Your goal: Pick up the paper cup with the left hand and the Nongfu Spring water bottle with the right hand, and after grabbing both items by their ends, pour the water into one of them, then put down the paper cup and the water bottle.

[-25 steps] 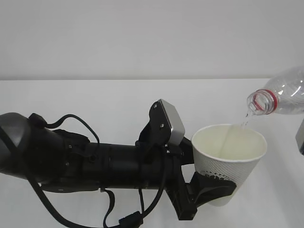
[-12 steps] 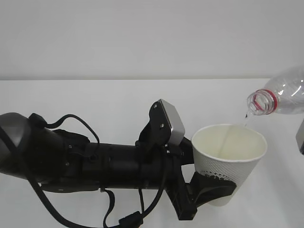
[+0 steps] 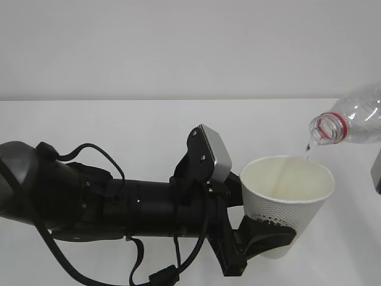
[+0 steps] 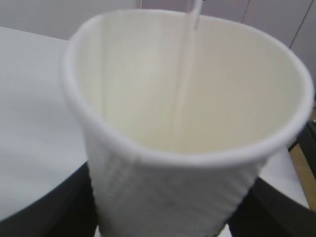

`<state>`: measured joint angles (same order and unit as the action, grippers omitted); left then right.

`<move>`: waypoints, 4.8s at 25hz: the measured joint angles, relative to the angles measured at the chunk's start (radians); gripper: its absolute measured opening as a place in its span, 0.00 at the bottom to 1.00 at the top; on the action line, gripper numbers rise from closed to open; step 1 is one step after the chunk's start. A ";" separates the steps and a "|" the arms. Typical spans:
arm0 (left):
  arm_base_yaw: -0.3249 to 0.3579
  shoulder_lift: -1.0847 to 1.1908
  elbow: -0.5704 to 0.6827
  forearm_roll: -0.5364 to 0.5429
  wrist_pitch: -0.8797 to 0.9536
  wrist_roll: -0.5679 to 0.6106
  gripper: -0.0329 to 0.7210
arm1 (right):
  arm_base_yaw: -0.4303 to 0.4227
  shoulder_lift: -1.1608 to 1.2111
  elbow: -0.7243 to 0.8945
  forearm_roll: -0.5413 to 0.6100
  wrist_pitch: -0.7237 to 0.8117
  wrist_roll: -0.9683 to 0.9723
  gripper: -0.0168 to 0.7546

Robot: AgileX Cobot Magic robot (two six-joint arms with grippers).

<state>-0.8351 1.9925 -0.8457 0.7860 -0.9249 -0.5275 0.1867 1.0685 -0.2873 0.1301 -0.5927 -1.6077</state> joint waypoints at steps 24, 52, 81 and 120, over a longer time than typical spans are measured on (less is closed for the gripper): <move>0.000 0.000 0.000 0.000 0.000 0.000 0.73 | 0.000 0.000 0.000 0.000 -0.002 -0.002 0.66; 0.000 0.000 0.000 0.000 0.000 0.000 0.73 | 0.000 0.000 0.000 0.000 -0.016 -0.004 0.66; 0.000 0.000 0.000 0.000 0.001 0.000 0.73 | 0.000 0.000 0.000 0.000 -0.016 -0.006 0.66; 0.000 0.000 0.000 0.000 0.001 0.000 0.73 | 0.000 0.000 0.000 0.000 -0.019 -0.015 0.66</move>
<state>-0.8351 1.9925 -0.8457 0.7864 -0.9243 -0.5275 0.1867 1.0685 -0.2873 0.1301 -0.6114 -1.6230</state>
